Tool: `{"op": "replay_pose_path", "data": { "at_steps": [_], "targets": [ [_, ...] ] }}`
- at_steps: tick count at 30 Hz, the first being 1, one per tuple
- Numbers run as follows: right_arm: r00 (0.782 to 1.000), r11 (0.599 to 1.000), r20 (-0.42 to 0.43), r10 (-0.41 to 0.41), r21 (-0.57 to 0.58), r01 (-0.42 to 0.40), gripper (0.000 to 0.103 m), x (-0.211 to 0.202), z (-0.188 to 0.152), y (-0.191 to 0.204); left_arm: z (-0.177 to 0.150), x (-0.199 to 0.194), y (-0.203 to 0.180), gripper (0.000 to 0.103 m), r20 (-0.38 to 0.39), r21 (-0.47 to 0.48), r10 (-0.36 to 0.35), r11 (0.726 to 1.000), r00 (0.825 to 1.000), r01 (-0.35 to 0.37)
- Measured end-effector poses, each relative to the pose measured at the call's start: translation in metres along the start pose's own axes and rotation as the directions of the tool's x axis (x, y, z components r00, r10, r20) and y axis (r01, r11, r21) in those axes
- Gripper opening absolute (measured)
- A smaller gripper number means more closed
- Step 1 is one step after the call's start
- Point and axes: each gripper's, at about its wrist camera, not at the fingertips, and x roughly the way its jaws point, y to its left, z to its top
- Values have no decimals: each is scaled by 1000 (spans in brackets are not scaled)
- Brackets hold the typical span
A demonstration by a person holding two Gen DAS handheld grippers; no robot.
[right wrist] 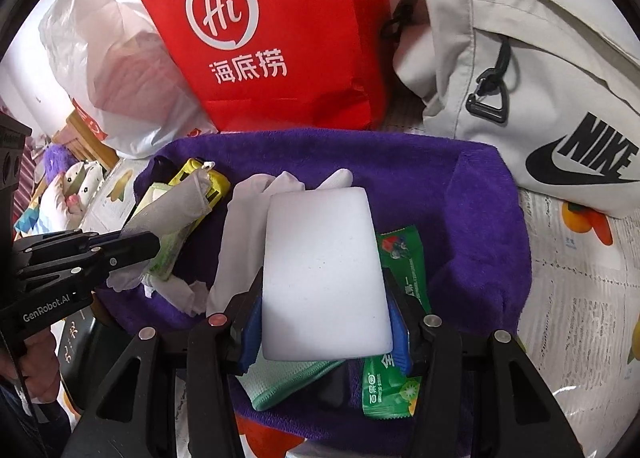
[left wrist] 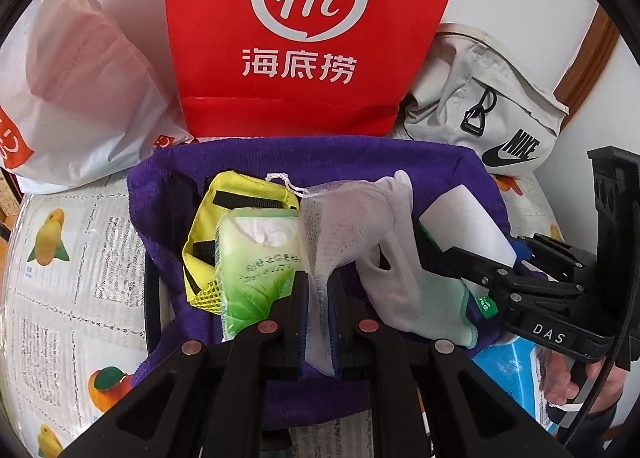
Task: Organize soft objects
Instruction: 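Open both tools to drop the sponge and mesh bag onto the towel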
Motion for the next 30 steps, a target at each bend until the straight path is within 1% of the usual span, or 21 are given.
{"op": "replay_pose_path", "data": {
  "at_steps": [4, 5, 6, 7, 9, 10, 13, 17, 21, 24, 27, 30],
  "targets": [
    [1000, 1000, -24, -14, -21, 14, 52, 5, 0, 2, 1, 0, 1, 17, 1, 1, -2, 1000, 1000, 2],
    [999, 1000, -30, -16, -22, 16, 53, 6, -1, 2, 1, 0, 1, 22, 3, 1, -4, 1000, 1000, 4],
    [999, 1000, -33, -16, -23, 15, 59, 7, -1, 2, 1, -1, 1, 25, 4, 1, -3, 1000, 1000, 3],
    [999, 1000, -34, -17, -23, 16, 62, 7, -1, 1, 0, -1, 1, 31, 6, 0, -2, 1000, 1000, 2],
    [999, 1000, -33, -22, -20, 21, 73, 5, -1, 0, 0, -4, 1, 45, 10, 0, 3, 1000, 1000, -3],
    [999, 999, -29, -28, -17, 27, 75, 3, -2, -1, -1, -5, 1, 47, 15, 1, 4, 1000, 1000, -4],
    [999, 999, -14, -38, -10, 38, 75, -4, -4, 0, -3, -12, 2, 48, 25, -1, 3, 1000, 1000, -3],
    [999, 999, 14, -44, 15, 44, 75, -24, -12, 1, -5, -24, 2, 59, 37, 4, 9, 1000, 999, -10],
    [997, 998, 53, -57, 14, 56, 75, -49, -24, 9, -9, -39, 7, 59, 52, -8, 15, 1000, 999, -15],
    [993, 997, 101, -67, -18, 69, 75, -74, -38, 22, -16, -53, 11, 60, 68, -9, 14, 1000, 998, -13],
    [988, 997, 146, -55, -53, 64, 75, -95, -58, 39, -24, -66, 17, 61, 78, -25, 9, 1000, 997, -7],
    [993, 989, 114, -42, -135, 57, 75, -98, -79, 65, -37, -79, 25, 61, 84, -37, 1, 999, 996, 2]
  ]
}}
